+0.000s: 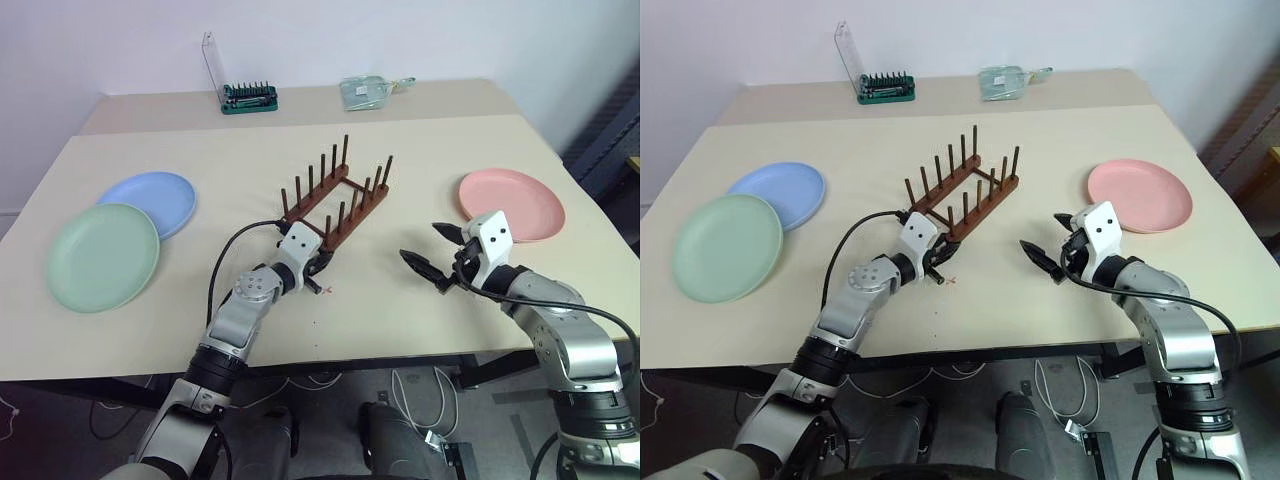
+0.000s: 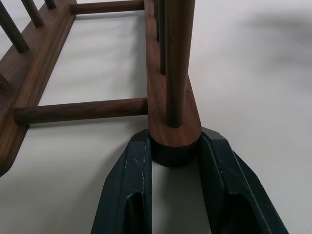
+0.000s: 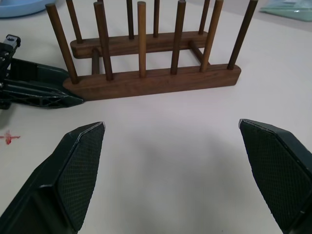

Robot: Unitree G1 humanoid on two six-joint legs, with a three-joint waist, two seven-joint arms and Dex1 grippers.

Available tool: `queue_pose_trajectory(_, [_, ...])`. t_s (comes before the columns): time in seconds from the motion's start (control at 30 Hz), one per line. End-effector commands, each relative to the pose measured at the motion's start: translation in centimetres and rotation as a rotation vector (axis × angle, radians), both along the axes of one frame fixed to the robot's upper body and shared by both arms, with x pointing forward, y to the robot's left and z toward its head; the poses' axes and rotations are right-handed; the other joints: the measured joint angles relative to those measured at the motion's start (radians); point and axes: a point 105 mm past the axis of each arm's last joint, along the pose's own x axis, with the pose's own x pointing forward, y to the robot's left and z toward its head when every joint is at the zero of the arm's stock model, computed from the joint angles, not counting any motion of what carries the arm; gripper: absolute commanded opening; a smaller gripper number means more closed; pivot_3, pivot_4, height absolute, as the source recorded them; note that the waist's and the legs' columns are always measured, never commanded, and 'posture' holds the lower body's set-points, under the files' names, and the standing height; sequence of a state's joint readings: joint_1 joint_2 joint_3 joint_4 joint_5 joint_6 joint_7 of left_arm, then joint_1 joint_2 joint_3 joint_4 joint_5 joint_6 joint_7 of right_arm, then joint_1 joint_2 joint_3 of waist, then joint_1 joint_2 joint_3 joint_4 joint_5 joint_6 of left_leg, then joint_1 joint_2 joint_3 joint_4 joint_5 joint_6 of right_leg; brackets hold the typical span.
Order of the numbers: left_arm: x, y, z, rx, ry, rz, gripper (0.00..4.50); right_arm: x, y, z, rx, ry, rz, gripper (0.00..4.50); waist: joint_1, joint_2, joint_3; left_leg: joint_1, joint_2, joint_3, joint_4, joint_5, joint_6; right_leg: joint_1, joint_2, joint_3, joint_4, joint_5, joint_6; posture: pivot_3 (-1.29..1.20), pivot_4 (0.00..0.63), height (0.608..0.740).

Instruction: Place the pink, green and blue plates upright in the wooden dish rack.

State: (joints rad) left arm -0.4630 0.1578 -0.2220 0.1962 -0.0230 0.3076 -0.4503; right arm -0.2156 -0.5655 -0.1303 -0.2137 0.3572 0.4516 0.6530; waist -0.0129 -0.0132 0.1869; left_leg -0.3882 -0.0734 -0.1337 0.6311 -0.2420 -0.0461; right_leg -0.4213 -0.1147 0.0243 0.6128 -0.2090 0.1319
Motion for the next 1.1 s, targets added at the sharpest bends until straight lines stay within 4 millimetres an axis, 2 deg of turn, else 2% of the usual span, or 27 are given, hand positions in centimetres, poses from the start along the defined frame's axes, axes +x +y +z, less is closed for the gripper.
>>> queue_pose_trajectory(0.03, [-0.2,0.5,-0.4,0.071,-0.039,-0.046,0.71,-0.2,0.1,0.8,-0.043,-0.04,0.023,4.5,0.0,0.0,0.0,0.0,0.0,0.0,0.0,0.0,0.0,0.0,0.0,0.0,0.0,0.0,0.0,0.0,0.15,0.74])
queue_pose_trajectory(0.2, [-2.1,0.2,1.0,0.076,-0.094,-0.367,0.71,-1.5,-0.2,-1.2,-0.133,0.038,0.076,4.5,0.001,0.0,0.0,0.0,0.0,0.0,0.0,0.0,0.0,0.0,0.0,0.0,0.0,0.0,0.0,0.0,0.15,0.74])
queue_pose_trajectory(0.3, [-3.1,0.7,1.4,0.13,-0.101,-0.553,0.71,-1.6,-0.7,-1.4,-0.14,0.042,0.064,4.5,0.0,0.0,0.0,-0.001,0.0,0.0,0.0,0.0,0.0,-0.001,0.0,0.0,0.0,0.0,0.0,0.0,0.15,0.74])
queue_pose_trajectory(0.4, [-2.7,1.7,0.6,0.223,-0.082,-0.618,0.71,-1.6,-1.0,-1.2,-0.139,0.036,0.047,4.5,0.003,0.0,0.0,-0.001,0.0,0.0,0.0,0.0,0.0,-0.001,0.0,0.0,-0.001,0.0,0.0,0.0,0.15,0.74])
queue_pose_trajectory(0.63, [-1.4,2.5,0.1,0.237,-0.04,-0.641,0.71,-2.2,-1.3,-1.3,-0.144,0.038,0.035,4.5,0.002,0.0,0.0,-0.001,0.0,0.0,0.0,-0.001,0.001,-0.001,0.0,0.0,-0.001,0.0,0.0,0.0,0.15,0.74])
queue_pose_trajectory(0.8, [-0.4,3.3,0.5,0.187,-0.026,-0.565,3.15,-2.4,-1.7,-1.4,-0.161,0.043,0.019,4.5,-0.001,0.0,0.0,-0.001,0.0,0.0,0.0,-0.001,0.001,0.0,0.0,0.0,-0.001,0.0,0.001,0.0,0.15,0.74])
queue_pose_trajectory(0.87, [-0.3,4.4,0.2,0.212,-0.014,-0.511,4.21,-2.5,-2.1,-1.5,-0.174,0.052,0.015,4.5,-0.003,0.0,0.0,-0.001,0.0,0.0,0.0,-0.001,0.001,-0.001,0.0,0.0,0.0,0.0,0.001,0.0,0.15,0.74])
queue_pose_trajectory(0.9, [-0.4,5.0,0.1,0.225,-0.008,-0.49,4.4,-2.5,-2.3,-1.6,-0.181,0.059,0.013,4.5,-0.004,0.0,0.0,-0.001,0.0,0.0,0.0,-0.001,0.001,-0.001,0.0,0.0,0.0,0.0,0.001,0.0,0.15,0.74])
queue_pose_trajectory(1.0, [-0.9,6.2,-0.1,0.249,0.011,-0.456,4.4,-2.7,-2.5,-1.8,-0.192,0.078,0.015,4.5,-0.005,0.0,0.0,0.0,0.0,0.0,0.0,-0.001,0.001,-0.001,0.0,0.0,0.0,0.0,0.001,0.0,0.15,0.74])
queue_pose_trajectory(1.07, [-2.0,7.1,-0.2,0.232,0.045,-0.447,4.4,-2.9,-2.5,-2.4,-0.219,0.104,0.03,4.5,-0.007,0.0,0.0,0.0,0.001,0.0,0.0,-0.001,0.001,-0.001,0.0,0.0,0.0,0.0,0.001,0.0,0.15,0.74])
queue_pose_trajectory(1.1, [-2.5,7.3,-0.1,0.219,0.055,-0.445,3.81,-2.9,-2.5,-2.6,-0.229,0.111,0.036,3.98,-0.009,0.001,0.0,0.0,0.001,0.0,0.0,-0.001,0.001,-0.001,0.0,0.0,0.0,0.0,0.0,0.0,0.15,0.74])
